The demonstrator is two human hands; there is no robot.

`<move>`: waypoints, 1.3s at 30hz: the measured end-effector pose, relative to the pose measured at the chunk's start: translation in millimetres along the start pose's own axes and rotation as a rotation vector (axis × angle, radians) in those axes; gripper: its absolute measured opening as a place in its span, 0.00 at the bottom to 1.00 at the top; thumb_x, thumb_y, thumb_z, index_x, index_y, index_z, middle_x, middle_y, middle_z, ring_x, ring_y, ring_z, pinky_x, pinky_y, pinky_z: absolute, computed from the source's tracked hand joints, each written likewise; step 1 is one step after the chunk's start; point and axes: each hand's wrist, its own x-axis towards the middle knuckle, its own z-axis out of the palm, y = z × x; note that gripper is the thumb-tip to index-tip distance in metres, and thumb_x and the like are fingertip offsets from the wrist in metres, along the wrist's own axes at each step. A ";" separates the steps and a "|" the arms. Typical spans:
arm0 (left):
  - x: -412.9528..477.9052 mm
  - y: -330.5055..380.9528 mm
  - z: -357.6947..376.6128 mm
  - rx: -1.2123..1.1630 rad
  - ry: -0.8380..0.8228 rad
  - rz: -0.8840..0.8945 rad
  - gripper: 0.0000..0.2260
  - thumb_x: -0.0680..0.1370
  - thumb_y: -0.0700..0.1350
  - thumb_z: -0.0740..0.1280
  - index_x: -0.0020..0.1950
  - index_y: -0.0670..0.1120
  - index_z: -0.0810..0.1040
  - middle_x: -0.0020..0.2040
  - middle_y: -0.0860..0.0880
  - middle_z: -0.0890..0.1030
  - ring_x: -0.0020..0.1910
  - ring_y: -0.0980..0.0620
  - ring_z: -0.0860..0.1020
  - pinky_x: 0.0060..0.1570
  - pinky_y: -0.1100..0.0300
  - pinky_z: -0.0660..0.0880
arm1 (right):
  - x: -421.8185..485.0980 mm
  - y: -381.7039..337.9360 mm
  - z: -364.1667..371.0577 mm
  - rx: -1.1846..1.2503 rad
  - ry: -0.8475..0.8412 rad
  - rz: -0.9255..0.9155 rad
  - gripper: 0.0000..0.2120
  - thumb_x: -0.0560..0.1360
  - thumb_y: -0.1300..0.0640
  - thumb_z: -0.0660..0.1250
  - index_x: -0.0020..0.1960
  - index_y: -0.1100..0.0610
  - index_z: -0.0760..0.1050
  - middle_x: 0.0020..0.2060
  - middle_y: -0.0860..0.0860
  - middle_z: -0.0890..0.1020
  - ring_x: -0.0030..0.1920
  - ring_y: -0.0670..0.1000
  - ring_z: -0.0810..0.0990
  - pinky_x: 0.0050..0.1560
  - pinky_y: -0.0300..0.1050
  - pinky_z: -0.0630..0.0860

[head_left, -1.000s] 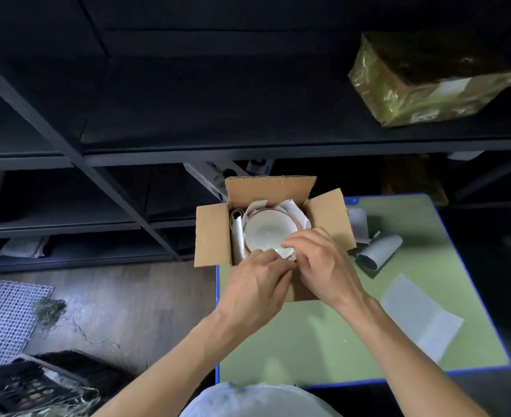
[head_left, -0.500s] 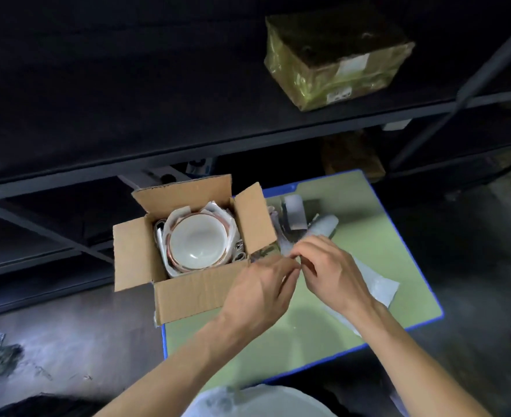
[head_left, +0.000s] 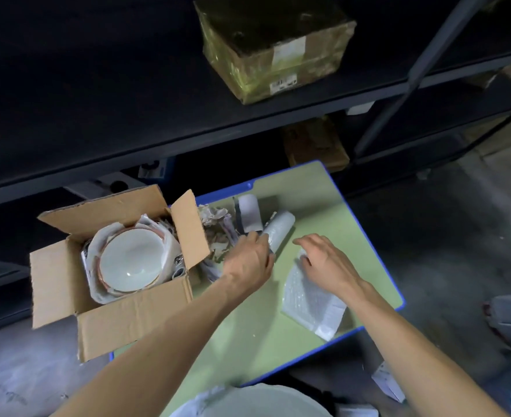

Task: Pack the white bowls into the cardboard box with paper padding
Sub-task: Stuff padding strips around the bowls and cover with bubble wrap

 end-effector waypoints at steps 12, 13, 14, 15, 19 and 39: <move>23.1 22.4 29.0 -0.015 0.047 -0.162 0.09 0.80 0.43 0.61 0.60 0.45 0.70 0.54 0.46 0.77 0.48 0.43 0.78 0.39 0.53 0.67 | 0.2 9.1 6.7 0.027 -0.026 -0.016 0.24 0.82 0.58 0.58 0.77 0.52 0.61 0.68 0.50 0.71 0.66 0.53 0.69 0.57 0.51 0.75; 19.0 22.6 26.7 -0.035 0.070 -0.144 0.08 0.80 0.42 0.59 0.58 0.46 0.71 0.53 0.46 0.77 0.47 0.42 0.78 0.38 0.53 0.68 | -1.8 8.4 5.8 0.027 0.003 -0.031 0.24 0.81 0.59 0.59 0.76 0.52 0.62 0.67 0.50 0.71 0.65 0.53 0.70 0.54 0.51 0.75; 14.7 22.4 23.8 -0.052 0.086 -0.127 0.07 0.80 0.42 0.58 0.58 0.46 0.71 0.52 0.46 0.77 0.47 0.42 0.78 0.38 0.52 0.70 | -3.3 7.3 4.3 0.024 0.033 -0.046 0.25 0.80 0.61 0.59 0.76 0.51 0.63 0.64 0.50 0.71 0.63 0.53 0.71 0.50 0.52 0.76; 10.3 21.2 21.1 -0.066 0.097 -0.113 0.08 0.81 0.43 0.58 0.58 0.46 0.72 0.52 0.47 0.78 0.47 0.42 0.78 0.40 0.51 0.72 | -3.9 5.8 2.3 0.017 0.061 -0.060 0.26 0.78 0.62 0.60 0.75 0.50 0.64 0.62 0.49 0.71 0.60 0.53 0.72 0.46 0.52 0.77; -6.2 13.4 8.0 -0.135 0.147 -0.073 0.10 0.81 0.43 0.58 0.61 0.47 0.73 0.53 0.47 0.79 0.48 0.42 0.79 0.46 0.50 0.74 | -4.0 -5.0 -7.4 -0.025 0.112 -0.109 0.26 0.74 0.61 0.67 0.70 0.49 0.70 0.55 0.49 0.68 0.56 0.51 0.70 0.39 0.49 0.77; -86.8 14.9 -55.1 -0.444 0.383 0.067 0.12 0.84 0.51 0.56 0.65 0.52 0.72 0.50 0.53 0.72 0.47 0.50 0.76 0.48 0.49 0.75 | -35.9 -81.1 -72.8 -0.001 0.076 -0.316 0.11 0.79 0.50 0.63 0.61 0.49 0.70 0.49 0.44 0.70 0.47 0.49 0.74 0.43 0.48 0.71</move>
